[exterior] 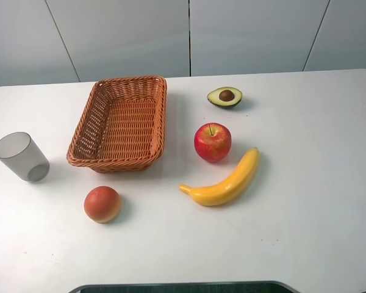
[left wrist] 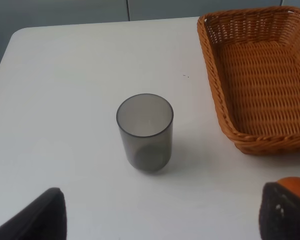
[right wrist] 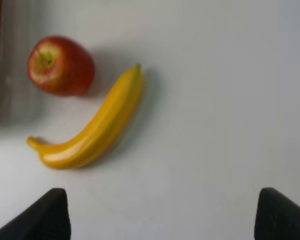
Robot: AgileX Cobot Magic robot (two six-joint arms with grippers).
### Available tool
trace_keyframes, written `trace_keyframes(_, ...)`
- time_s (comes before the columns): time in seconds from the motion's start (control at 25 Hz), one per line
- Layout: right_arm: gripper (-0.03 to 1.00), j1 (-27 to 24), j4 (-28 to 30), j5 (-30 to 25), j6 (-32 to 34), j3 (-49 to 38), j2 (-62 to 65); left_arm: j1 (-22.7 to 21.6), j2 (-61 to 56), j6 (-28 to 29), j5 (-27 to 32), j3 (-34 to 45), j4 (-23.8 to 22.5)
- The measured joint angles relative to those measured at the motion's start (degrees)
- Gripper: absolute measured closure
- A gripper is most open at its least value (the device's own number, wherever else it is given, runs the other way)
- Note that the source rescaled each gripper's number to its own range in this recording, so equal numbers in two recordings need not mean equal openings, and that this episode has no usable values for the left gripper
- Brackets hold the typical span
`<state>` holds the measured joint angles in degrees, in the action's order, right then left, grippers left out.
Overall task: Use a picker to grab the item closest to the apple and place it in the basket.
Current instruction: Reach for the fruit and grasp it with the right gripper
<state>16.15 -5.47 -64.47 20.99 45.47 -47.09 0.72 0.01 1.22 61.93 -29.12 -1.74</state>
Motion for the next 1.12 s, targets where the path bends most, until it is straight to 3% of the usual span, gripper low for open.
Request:
trace_keyframes(0.12,0.31,8.0,3.4,2.4,6.0,0.0,-6.7,0.0,0.0,0.0,0.0,0.0,0.0)
trace_keyframes(0.32,0.31,14.7,5.0,8.0,14.5,0.0,-19.2,0.0,0.0,0.0,0.0,0.0,0.0)
trace_keyframes(0.72,0.31,21.8,3.6,26.0,23.2,0.0,-40.2,0.0,0.0,-0.3,0.0,0.0,0.0)
trace_keyframes(0.88,0.31,22.7,3.6,29.7,27.1,0.0,-46.3,0.0,0.0,-0.3,0.0,0.0,0.0)
trace_keyframes(0.96,0.22,22.9,4.4,30.8,29.2,0.1,-48.3,0.0,0.0,-0.3,0.0,0.0,0.0)
trace_keyframes(1.04,0.05,23.0,5.5,31.3,31.5,0.6,-49.4,0.0,0.0,-0.3,0.0,0.0,0.0)
trace_keyframes(1.12,-0.01,23.1,6.5,31.8,33.6,1.3,-50.0,0.0,0.0,-0.2,0.0,0.0,0.0)
